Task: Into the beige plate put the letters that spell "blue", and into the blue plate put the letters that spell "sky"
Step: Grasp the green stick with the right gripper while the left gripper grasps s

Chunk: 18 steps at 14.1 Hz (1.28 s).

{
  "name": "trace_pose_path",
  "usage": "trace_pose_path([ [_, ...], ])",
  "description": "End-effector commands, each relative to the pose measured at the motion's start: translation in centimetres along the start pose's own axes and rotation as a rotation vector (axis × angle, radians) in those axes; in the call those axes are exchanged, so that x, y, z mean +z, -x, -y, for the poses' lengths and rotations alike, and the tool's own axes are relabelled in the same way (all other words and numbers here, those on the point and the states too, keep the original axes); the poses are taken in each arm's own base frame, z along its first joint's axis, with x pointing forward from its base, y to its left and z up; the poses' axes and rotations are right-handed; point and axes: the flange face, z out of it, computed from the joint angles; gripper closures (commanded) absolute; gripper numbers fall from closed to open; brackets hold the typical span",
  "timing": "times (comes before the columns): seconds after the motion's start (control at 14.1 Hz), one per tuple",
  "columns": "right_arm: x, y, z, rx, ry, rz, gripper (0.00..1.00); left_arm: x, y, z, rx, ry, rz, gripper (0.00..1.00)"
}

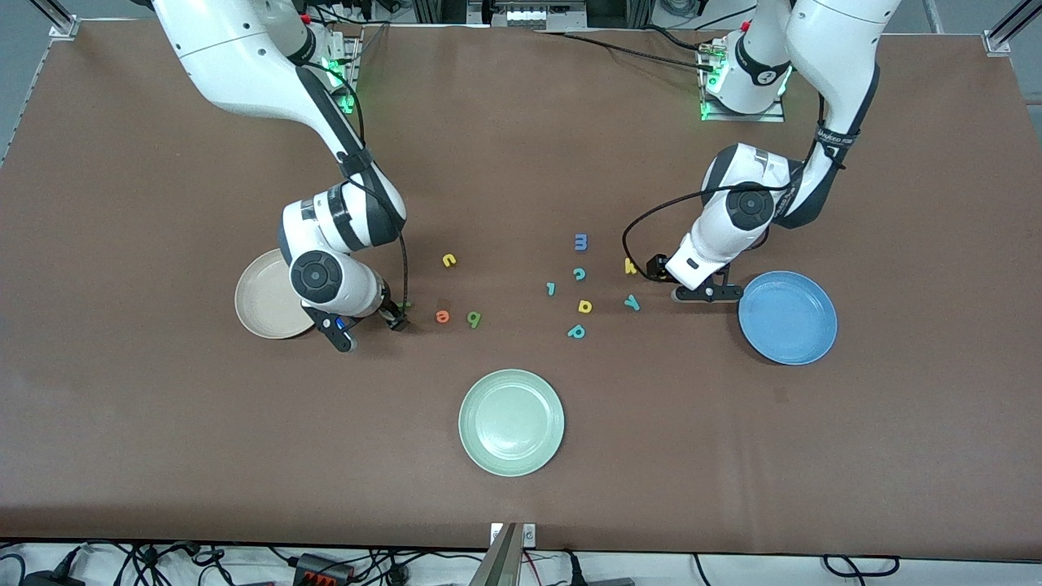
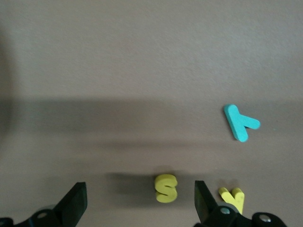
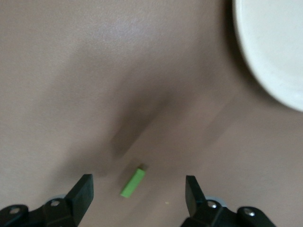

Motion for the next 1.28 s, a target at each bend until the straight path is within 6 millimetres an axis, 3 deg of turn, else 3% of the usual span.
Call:
trace_pose_path([
  [0.0,1.0,1.8,0.7,0.066,-0.033,-0.005,0.26,0.8,0.2,-1.1,-0.002,-0.003,-0.004,0.03],
  [0.14,1.3,1.7,0.7,0.074,-0.033,-0.005,0.32,1.0,0.3,-1.2,-0.003,-0.004,-0.001,0.15],
  [0.21,1.5,1.7,0.6,0.080,-0.030,-0.004,0.38,1.5,0.4,-1.1,-0.004,-0.006,0.006,0.21],
  [0.28,1.6,1.8,0.5,0.080,-0.027,-0.004,0.53,1.6,0.4,-1.2,-0.003,-0.006,0.008,0.28],
  [0.35,1.9,2.2,0.5,0.075,-0.022,-0.004,0.59,1.6,0.3,-1.2,-0.003,-0.006,0.006,0.32],
  [0.64,1.7,2.5,0.5,0.065,-0.020,-0.007,0.65,1.6,0.0,-1.4,-0.004,0.003,-0.010,0.50],
  [0.85,1.9,2.3,0.3,0.052,-0.017,-0.009,0.65,1.4,-0.5,-1.6,-0.003,0.009,-0.021,0.56],
  [0.99,1.9,2.3,0.3,0.052,-0.017,-0.009,0.65,1.6,-0.4,-1.6,-0.004,0.008,-0.019,0.75],
  [1.21,2.0,2.2,0.3,0.051,-0.014,-0.008,0.66,1.6,-0.3,-1.4,-0.014,0.006,-0.014,0.76],
])
